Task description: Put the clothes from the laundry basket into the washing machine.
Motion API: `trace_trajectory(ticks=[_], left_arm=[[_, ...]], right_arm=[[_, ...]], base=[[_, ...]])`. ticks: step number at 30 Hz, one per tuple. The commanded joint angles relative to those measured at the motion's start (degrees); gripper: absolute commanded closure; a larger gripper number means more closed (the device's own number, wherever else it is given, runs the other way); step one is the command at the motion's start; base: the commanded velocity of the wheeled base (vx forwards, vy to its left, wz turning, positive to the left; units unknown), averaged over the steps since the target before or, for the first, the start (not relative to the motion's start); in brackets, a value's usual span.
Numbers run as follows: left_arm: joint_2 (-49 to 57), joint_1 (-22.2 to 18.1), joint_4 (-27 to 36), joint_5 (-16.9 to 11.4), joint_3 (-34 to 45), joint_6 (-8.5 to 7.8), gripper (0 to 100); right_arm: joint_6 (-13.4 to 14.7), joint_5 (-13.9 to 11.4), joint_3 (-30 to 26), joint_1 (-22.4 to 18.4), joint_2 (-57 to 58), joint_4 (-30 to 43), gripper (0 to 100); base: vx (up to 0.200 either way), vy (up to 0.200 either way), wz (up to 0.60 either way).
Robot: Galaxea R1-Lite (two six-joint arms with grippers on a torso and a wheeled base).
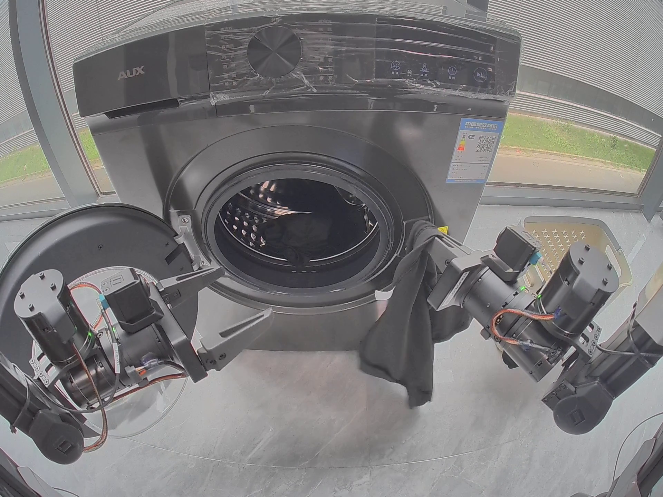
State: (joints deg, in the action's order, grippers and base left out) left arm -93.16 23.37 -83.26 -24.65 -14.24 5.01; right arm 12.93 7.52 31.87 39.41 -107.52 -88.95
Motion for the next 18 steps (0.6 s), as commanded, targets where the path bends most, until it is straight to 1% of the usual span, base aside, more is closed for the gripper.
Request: trace_trajectory(ticks=[1,6,12,18], left_arm=[[-1.9,0.1,-0.3,0.0,0.5,-0.09,0],[-3.1,0.7,-0.3,0.2,1.1,-0.35,0],[-4.7,0.8,-0.4,0.4,0.8,-1.58,0],[-4.7,0.9,-0.4,0.3,0.7,-1.49,0]], right_arm=[[0.1,-0.1,-0.1,1.5,-1.0,-0.1,100],[0.0,-0.2,0.0,1.5,-0.9,-0.1,100],[-0.1,-0.1,-0.1,1.4,-0.7,-0.1,100],[0.0,-0.2,0.2,1.5,-0.8,-0.1,100]], base=[[0.000,0.000,0.00],[0.000,0.000,0.00],[0.000,0.000,0.00],[0.000,0.000,0.00]])
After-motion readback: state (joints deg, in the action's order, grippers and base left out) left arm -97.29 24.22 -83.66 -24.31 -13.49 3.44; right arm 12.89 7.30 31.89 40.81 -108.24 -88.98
